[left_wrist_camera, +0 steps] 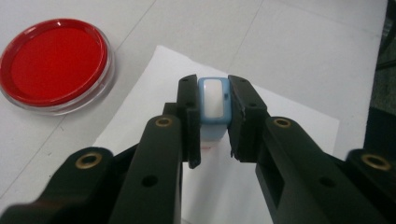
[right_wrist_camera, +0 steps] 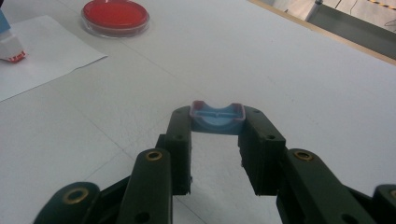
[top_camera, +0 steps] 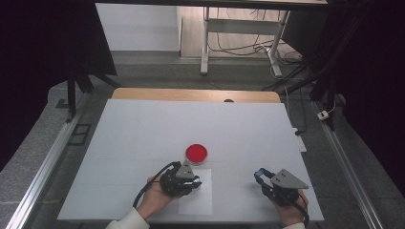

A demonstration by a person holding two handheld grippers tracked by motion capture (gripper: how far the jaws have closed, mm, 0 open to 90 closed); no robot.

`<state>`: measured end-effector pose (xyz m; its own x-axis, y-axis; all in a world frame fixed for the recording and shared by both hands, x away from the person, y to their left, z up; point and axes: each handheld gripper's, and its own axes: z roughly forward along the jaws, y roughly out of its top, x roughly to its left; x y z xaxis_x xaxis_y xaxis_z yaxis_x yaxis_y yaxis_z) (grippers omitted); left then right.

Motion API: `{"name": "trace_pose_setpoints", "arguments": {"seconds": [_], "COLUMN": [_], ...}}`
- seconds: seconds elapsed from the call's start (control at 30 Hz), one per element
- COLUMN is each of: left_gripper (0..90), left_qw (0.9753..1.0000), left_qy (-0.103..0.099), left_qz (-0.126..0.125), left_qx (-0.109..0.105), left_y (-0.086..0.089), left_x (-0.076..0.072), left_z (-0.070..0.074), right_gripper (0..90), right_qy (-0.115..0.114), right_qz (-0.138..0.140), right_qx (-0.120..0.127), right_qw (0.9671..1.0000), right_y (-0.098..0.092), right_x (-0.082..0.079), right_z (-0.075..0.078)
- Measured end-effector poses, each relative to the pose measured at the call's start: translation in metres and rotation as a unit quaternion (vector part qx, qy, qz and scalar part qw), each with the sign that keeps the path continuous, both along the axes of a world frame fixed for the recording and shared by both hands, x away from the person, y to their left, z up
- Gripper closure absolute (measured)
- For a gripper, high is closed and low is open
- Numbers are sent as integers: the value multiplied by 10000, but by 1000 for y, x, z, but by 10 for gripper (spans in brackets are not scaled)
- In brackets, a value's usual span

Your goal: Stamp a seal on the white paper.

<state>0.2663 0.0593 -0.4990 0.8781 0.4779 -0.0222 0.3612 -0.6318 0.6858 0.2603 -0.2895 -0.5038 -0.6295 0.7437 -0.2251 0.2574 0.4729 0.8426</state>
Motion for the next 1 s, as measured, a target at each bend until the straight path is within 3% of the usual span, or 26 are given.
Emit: {"name": "trace_pose_setpoints", "arguments": {"seconds": [0.47,1.0], "left_gripper": [758,757], "left_qw": [9987,9935], "left_qy": [56,172], "left_qz": [149,441], "left_qx": [-488,-1032], "left_y": [13,39], "left_x": [0,1], "left_z": [12,23], "right_gripper": [650,650], "right_qy": [-22,-20], "right_qz": [17,34], "right_qx": [-6,-14], "right_qw": [10000,10000], "right_y": [0,1], "right_x": [0,0], "right_z": [0,0]}}
